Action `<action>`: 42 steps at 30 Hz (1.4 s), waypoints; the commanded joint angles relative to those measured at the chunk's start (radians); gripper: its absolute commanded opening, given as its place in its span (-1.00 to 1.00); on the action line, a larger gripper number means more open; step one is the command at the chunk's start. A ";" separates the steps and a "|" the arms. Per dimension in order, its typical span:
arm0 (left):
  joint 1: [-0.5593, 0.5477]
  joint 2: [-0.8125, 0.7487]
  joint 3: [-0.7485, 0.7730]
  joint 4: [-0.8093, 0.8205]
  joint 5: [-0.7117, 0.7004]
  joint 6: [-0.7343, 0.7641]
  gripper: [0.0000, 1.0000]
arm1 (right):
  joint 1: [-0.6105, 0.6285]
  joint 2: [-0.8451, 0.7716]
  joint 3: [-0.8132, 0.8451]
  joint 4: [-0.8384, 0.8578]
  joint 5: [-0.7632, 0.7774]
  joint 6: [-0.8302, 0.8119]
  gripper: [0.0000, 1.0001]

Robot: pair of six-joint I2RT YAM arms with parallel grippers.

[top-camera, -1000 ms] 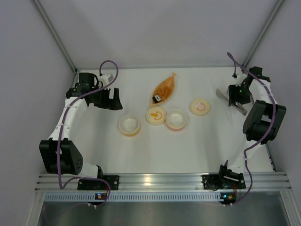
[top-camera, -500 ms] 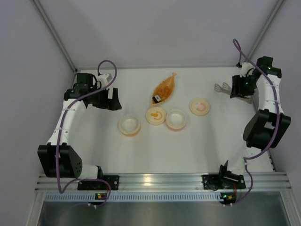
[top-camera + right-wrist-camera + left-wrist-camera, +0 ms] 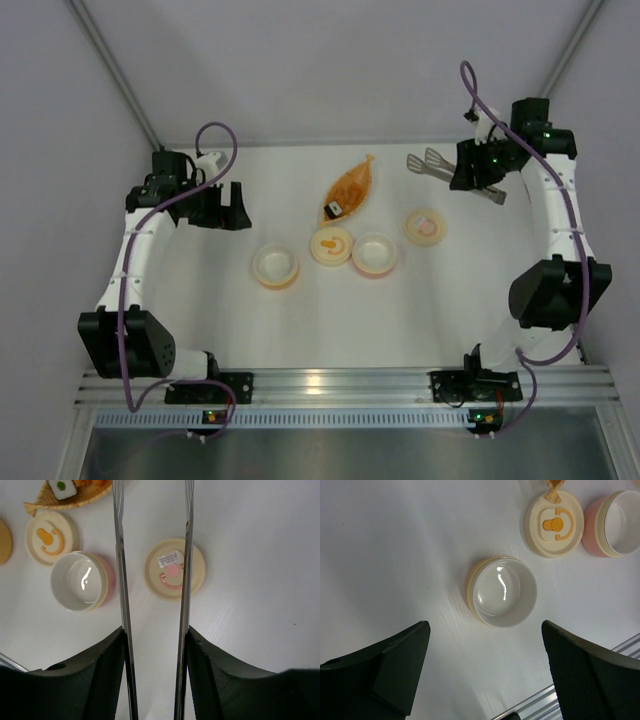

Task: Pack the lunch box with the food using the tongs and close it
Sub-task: Pick up the clamp at the center of the board, then pick up the fake food from the plate.

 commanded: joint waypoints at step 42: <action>0.023 0.013 0.028 -0.024 -0.034 -0.025 0.96 | 0.513 0.326 0.168 0.279 0.398 0.424 -0.10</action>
